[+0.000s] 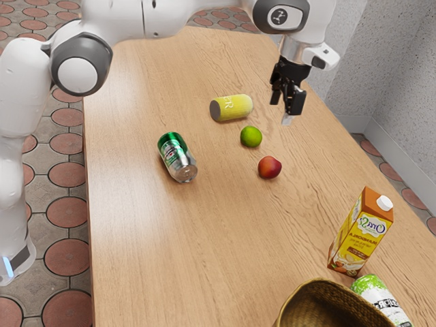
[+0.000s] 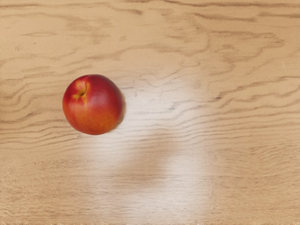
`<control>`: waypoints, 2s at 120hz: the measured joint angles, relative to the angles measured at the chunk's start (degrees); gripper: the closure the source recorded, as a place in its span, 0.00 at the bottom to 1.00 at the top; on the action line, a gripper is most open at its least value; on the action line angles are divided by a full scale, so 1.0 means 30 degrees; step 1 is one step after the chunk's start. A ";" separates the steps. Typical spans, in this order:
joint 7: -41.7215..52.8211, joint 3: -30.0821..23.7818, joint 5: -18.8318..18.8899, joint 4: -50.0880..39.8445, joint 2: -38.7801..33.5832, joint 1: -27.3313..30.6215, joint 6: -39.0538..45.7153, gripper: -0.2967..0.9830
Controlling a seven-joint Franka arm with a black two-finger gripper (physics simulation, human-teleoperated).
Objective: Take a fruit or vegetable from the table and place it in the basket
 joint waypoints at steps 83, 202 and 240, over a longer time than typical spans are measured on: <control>0.0349 0.0815 0.0082 -0.2457 -0.1571 0.0074 -0.0332 0.23; 0.5775 0.2439 -0.0879 -0.1478 0.2760 -0.0618 0.3306 0.23; 0.6409 0.2594 -0.0776 -0.0260 0.4703 -0.0713 0.2852 0.23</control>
